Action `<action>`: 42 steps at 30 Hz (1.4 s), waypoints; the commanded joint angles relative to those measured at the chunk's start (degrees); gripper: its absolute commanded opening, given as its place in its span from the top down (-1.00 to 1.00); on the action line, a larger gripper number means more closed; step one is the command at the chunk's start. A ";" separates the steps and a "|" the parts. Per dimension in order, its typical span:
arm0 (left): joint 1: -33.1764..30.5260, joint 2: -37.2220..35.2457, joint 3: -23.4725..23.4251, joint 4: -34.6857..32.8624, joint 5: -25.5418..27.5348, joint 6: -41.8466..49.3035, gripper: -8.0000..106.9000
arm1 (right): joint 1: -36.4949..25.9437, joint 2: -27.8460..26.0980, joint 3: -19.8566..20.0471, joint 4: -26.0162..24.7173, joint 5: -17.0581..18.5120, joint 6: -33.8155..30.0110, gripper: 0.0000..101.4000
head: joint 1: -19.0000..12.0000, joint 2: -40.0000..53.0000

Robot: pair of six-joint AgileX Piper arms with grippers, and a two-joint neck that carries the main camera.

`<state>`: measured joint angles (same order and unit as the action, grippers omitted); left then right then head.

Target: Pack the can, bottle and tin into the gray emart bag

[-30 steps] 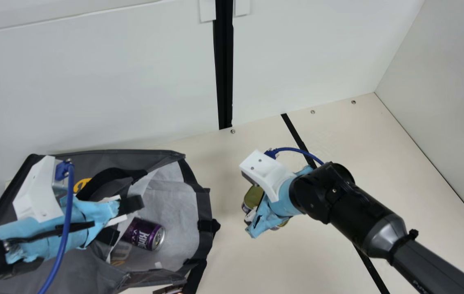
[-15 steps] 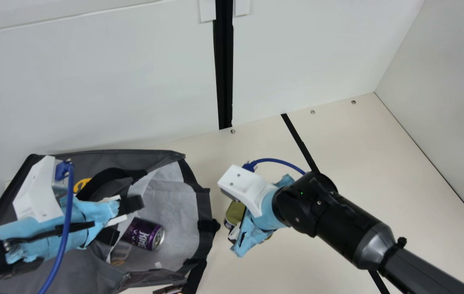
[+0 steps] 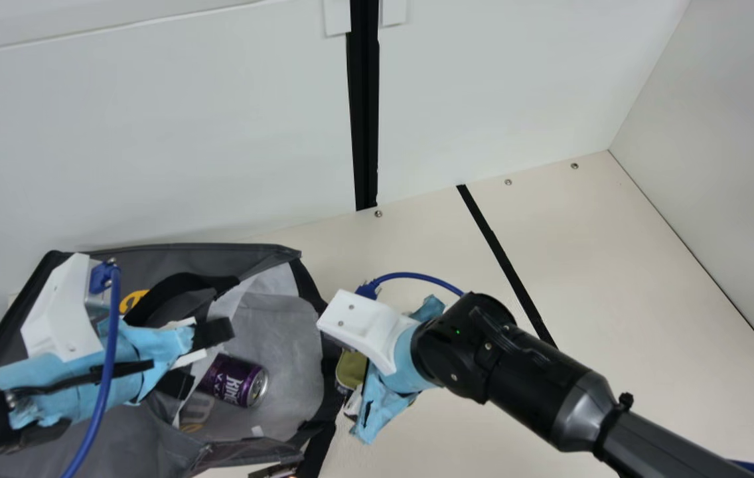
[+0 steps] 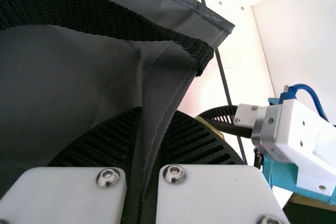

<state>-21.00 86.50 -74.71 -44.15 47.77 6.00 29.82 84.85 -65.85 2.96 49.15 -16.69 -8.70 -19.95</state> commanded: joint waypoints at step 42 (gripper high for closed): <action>0.00 0.00 0.00 0.00 0.00 0.00 0.68 | 3.25 0.51 5.04 33.63 -25.90 -27.64 1.00 | -1.30 -0.05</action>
<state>-21.00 86.50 -74.71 -44.15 47.77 6.00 33.04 85.25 -60.72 34.61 23.52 -42.83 -8.70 -19.95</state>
